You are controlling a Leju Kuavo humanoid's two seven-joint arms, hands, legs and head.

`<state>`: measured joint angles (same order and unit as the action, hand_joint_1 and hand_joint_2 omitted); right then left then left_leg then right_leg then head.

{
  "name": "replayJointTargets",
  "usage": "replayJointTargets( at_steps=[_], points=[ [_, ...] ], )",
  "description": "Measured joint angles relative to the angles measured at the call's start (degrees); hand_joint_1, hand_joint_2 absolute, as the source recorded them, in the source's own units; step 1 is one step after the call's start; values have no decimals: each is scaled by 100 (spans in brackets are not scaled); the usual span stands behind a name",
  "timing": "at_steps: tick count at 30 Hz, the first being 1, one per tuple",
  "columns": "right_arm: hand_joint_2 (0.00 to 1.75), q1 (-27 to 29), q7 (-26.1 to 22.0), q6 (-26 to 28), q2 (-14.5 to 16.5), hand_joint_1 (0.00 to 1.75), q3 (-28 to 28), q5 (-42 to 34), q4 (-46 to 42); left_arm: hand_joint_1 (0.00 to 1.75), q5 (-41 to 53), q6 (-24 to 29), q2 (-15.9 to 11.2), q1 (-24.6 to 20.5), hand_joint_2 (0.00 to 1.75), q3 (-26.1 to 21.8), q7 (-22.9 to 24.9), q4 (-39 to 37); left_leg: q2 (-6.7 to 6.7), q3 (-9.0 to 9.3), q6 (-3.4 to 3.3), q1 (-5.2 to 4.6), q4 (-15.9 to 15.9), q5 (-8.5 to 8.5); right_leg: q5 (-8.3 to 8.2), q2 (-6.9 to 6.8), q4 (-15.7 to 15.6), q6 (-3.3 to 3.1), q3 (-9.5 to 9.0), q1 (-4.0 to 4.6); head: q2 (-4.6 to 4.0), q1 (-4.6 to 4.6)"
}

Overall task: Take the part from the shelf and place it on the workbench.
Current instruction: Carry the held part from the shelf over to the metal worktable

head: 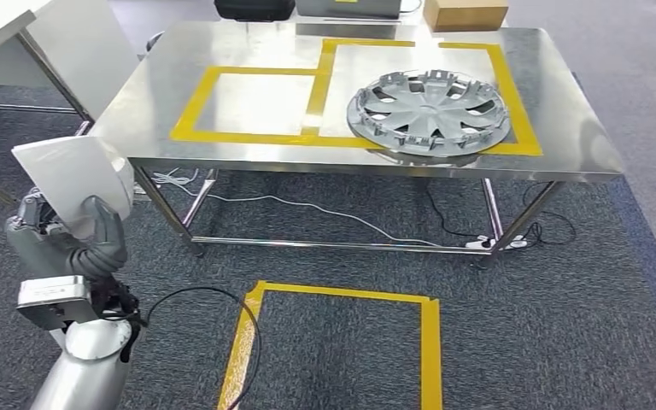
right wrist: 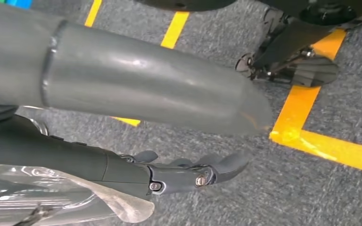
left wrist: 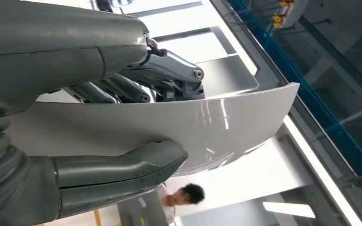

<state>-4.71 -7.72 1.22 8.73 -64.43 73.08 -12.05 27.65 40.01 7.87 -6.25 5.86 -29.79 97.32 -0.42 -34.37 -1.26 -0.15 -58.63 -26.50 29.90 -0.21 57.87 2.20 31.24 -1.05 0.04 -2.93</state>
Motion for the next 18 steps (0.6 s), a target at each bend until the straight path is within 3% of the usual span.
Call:
replayJointTargets(
  at_steps=[2,5,6,7,9,11,12,16,18],
  points=[
    [0,-4,0,0,-1,0,0,1,-1,175,-1,1,1,-6,175,0,0,2,-1,77,-55,32,56,-4,164,6,287,46,134,0,0,20],
    [0,-1,2,1,-1,0,1,6,1,175,-2,1,8,-3,175,4,-1,3,1,126,-105,34,66,-38,561,11,1422,70,812,-3,0,48],
    [0,6,4,1,-1,0,1,8,1,175,-1,1,8,2,175,4,-2,2,-5,143,-112,29,64,-59,561,12,1658,72,999,-2,0,48],
    [0,13,7,1,-1,0,1,10,1,175,1,1,8,5,175,4,-2,2,-13,170,-113,25,63,-85,442,12,1671,68,1077,-1,0,49],
    [0,20,13,1,-3,0,0,11,0,175,5,1,8,9,175,5,-2,2,-29,263,-94,24,62,-156,-79,12,1025,41,884,0,0,51],
    [0,12,15,-1,-5,0,1,13,0,175,9,1,8,5,175,5,-3,2,-34,330,-46,4,49,-234,-395,17,292,1,545,13,0,51],
    [0,7,15,-1,-5,0,1,14,0,175,10,1,7,2,175,6,-4,1,-35,340,-20,-4,45,-257,-421,21,117,-21,453,21,0,47],
    [0,12,16,-2,-2,0,3,27,1,175,19,-4,0,-8,175,14,-4,1,-27,347,95,4,-19,-352,-348,28,32,-147,364,13,0,38],
    [0,9,15,-1,-1,0,3,35,-1,175,25,-2,-7,-20,175,15,-4,1,-12,132,159,23,-495,-589,-324,21,9,-208,311,-7,0,19]
  ],
)
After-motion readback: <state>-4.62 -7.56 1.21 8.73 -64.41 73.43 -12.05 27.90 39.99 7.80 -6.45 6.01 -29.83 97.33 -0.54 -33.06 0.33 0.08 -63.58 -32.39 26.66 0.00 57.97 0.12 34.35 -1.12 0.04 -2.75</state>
